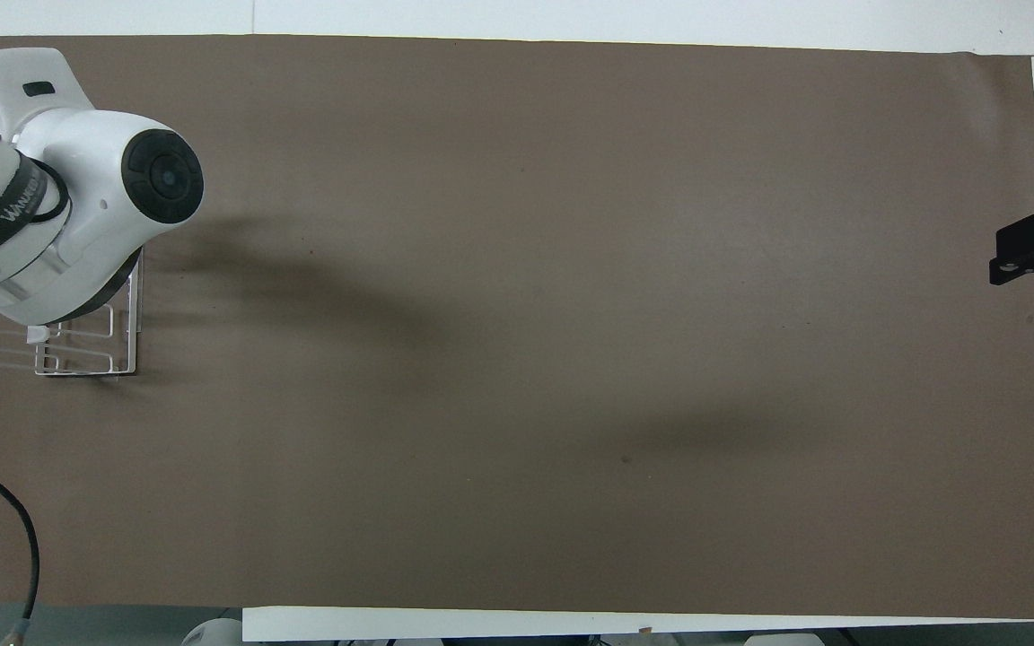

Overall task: Hang cup on cup holder
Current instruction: 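Lower the cup onto the rack peg with the left gripper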

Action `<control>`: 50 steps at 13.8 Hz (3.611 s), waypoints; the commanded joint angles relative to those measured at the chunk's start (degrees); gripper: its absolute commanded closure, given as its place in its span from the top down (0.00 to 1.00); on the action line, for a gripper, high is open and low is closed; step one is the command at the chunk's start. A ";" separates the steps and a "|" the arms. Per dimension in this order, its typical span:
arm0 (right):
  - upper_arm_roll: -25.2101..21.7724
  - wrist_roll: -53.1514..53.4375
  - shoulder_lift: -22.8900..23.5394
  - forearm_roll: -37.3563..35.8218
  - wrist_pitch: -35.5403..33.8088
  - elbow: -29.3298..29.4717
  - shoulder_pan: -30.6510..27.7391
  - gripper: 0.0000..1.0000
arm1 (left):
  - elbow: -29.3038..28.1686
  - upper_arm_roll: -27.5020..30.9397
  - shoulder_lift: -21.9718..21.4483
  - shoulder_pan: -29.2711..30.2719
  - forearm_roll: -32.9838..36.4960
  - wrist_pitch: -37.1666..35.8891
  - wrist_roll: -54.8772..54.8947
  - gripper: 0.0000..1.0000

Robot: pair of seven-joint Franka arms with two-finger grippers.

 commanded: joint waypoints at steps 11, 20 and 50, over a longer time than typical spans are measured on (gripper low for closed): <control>0.16 -5.01 -0.28 -0.45 -0.51 -1.36 -1.40 1.00 | -5.98 -0.15 0.58 0.27 2.20 -2.25 -4.33 0.38; 0.25 -5.72 -0.28 -0.28 -0.51 -1.36 -1.66 1.00 | -3.51 -0.59 1.29 -0.52 6.86 -6.64 -3.81 0.38; 0.25 -5.45 -0.28 -0.28 -0.07 -1.27 -1.40 1.00 | 17.99 -0.24 2.52 1.33 -24.41 -13.12 31.74 1.00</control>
